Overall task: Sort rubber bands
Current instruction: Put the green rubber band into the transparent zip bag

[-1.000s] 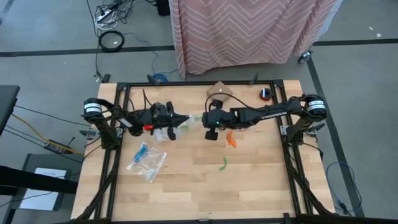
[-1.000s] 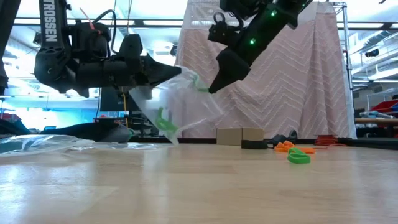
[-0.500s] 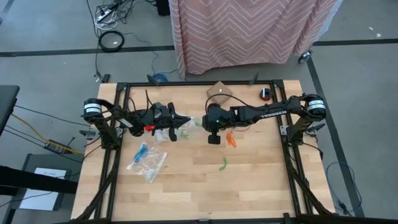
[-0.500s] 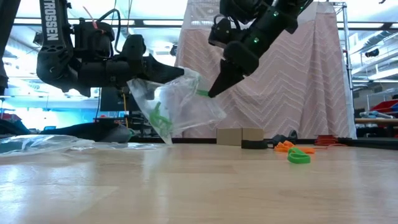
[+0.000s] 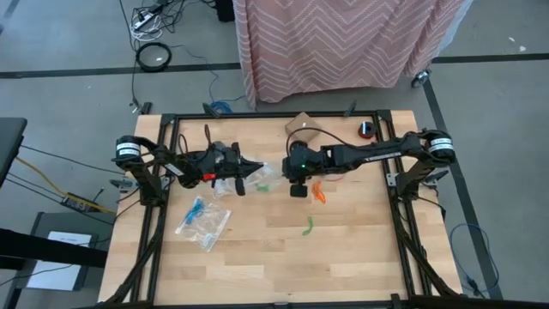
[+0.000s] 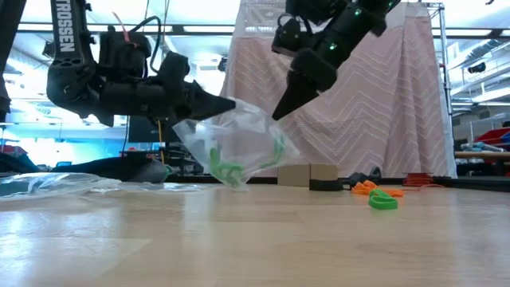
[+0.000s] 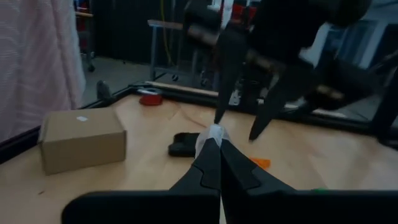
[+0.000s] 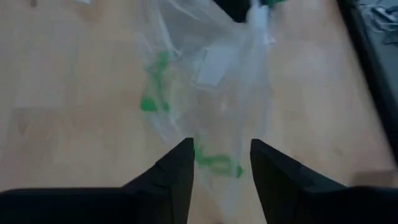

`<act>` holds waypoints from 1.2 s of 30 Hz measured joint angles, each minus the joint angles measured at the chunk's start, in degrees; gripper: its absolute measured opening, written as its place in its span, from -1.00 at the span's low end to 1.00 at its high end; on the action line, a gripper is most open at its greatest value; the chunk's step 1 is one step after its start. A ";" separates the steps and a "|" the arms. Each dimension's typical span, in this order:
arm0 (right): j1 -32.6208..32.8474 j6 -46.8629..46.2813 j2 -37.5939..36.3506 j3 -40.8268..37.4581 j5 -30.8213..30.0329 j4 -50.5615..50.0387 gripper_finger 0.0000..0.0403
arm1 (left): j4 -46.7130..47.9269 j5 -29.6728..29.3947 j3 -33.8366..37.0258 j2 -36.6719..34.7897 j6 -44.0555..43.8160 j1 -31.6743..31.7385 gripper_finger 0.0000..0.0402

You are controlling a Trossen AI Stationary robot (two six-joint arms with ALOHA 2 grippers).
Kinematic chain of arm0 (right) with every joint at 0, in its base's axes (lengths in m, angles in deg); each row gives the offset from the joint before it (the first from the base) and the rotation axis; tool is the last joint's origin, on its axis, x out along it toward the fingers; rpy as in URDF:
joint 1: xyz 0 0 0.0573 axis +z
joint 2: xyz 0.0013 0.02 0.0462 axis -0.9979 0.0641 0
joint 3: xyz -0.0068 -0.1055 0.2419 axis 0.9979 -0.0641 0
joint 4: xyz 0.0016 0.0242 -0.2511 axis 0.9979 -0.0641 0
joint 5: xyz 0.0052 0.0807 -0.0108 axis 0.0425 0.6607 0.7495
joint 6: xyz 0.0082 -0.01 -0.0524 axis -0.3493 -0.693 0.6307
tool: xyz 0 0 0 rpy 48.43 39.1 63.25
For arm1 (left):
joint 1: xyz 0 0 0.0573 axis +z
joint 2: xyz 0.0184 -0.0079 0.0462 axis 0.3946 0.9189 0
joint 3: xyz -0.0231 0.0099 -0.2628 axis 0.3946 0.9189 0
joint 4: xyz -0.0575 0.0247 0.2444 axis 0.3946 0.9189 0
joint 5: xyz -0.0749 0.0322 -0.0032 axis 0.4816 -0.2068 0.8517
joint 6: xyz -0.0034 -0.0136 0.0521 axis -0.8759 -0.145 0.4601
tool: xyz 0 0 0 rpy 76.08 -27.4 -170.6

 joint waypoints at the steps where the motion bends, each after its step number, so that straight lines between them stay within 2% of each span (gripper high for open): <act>1: 0.07 0.35 -0.74 0.00 -0.88 -0.69 -0.25 | 0.14 -0.56 0.02 0.00 0.25 0.00 -1.00; 5: 0.14 0.34 -4.88 0.02 -1.86 -2.24 -0.19 | -1.80 -1.70 0.17 0.00 0.34 0.00 -1.00; 8: 0.18 -1.00 -7.86 0.02 -1.91 -5.60 -0.16 | -8.64 -0.96 0.23 0.00 1.34 -0.11 -1.00; 13: 0.18 -6.94 -11.46 0.02 -1.86 -13.13 -0.17 | -8.87 -0.23 -1.10 -1.42 3.38 -0.09 -1.00; 18: 2.01 -13.27 -12.39 -0.57 3.85 -19.17 -0.19 | -8.74 -0.24 0.21 -1.07 4.90 -1.21 -1.00; 22: 5.64 -16.43 -12.38 -4.56 8.31 -17.11 -0.18 | -8.68 -0.67 1.35 -1.05 4.95 -2.30 -1.00; 30: 13.92 -19.25 -12.34 -11.66 8.65 -7.70 -0.18 | -8.84 0.70 0.13 -4.26 5.38 -5.46 -1.00; 36: 18.43 -19.29 -11.99 -14.77 2.93 -4.83 -0.17 | -8.83 1.62 -0.11 -8.86 9.00 -7.89 -1.00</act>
